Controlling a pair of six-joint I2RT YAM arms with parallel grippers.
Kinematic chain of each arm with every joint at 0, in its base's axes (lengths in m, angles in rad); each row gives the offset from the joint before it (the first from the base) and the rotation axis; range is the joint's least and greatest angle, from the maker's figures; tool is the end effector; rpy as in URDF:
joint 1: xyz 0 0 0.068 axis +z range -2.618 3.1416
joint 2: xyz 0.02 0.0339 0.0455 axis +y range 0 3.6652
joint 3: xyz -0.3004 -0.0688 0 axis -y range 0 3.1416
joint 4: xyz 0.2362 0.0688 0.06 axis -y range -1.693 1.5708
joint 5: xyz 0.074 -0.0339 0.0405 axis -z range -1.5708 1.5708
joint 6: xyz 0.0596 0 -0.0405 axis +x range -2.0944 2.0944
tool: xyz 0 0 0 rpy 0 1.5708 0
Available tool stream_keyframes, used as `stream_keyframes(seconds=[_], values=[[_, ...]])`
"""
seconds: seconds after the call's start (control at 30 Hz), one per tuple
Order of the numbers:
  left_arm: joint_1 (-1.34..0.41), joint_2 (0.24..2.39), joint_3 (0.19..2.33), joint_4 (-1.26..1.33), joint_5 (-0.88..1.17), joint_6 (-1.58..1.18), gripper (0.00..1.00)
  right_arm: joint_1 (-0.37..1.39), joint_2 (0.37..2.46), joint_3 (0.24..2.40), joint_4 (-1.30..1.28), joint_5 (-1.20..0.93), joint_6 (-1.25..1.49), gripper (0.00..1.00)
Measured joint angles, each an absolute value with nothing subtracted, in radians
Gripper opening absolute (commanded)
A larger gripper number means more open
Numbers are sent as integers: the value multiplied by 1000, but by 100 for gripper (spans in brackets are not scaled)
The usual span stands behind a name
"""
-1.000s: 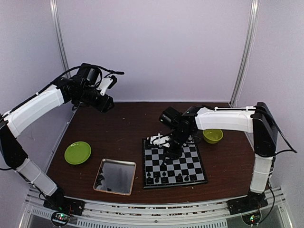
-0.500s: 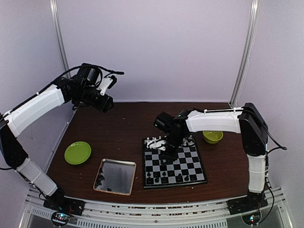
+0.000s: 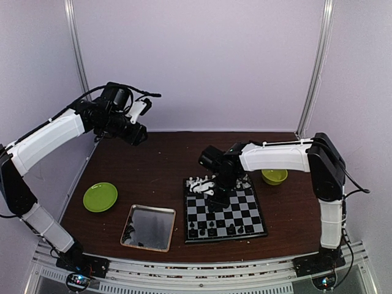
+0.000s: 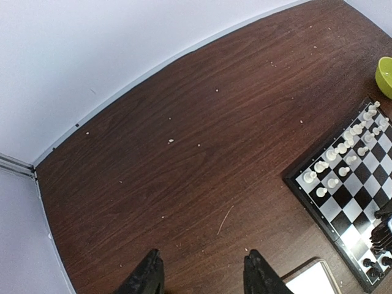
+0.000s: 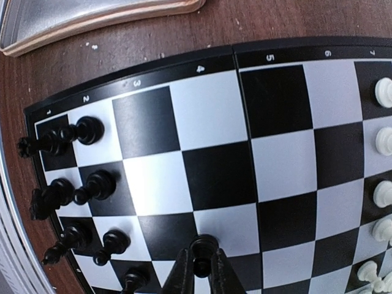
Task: Set up the chess pieces on the board
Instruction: Pick up the pawn from the chessboard, then place the pawn at d7.
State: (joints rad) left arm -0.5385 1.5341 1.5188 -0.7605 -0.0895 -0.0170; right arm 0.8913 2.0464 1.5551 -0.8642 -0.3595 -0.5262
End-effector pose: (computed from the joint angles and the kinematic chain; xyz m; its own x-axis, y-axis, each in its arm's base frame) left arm 0.2957 -0.1704 0.3767 -0.6088 0.3440 -0.7148 0.4457 0.8937 0.0504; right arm 0.2488 0.3413 0.1952 -0.1414 -0.9232 -0.3573 -0.9788 0.0764 0.1899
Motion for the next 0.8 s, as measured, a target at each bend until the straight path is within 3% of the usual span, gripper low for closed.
stream_keyframes(seconds=[0.4,0.8], values=[[-538,1541,1528,-765,-75,-17,46,825,1753,1267,-868,-325,-536,10],[-538,1562,1528,-773,-66,-19,45,855,1783,1245,-868,-402,-557,11]])
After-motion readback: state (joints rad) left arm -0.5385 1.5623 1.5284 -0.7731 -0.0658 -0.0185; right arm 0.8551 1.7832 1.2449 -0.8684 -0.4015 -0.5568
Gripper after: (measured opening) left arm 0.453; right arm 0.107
